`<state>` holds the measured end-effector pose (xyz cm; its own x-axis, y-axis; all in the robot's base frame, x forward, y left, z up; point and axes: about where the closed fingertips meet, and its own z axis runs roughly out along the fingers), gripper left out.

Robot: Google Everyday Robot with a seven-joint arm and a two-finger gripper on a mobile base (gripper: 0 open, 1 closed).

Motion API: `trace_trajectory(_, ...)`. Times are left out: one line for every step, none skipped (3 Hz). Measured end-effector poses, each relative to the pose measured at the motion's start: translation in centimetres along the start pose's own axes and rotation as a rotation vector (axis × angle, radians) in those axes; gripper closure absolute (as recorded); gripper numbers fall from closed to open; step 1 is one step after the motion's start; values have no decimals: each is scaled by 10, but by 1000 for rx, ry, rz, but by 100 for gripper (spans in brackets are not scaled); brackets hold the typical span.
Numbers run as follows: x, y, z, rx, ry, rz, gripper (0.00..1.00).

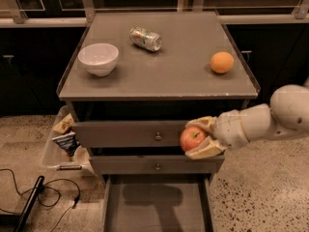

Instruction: Place apple into bottom drawer

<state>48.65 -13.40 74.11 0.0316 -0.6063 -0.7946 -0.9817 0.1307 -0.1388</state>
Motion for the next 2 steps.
trace_trajectory(68,32,67,-40,-20,156,100)
trace_trajectory(132,59,122,-34,1,226,100)
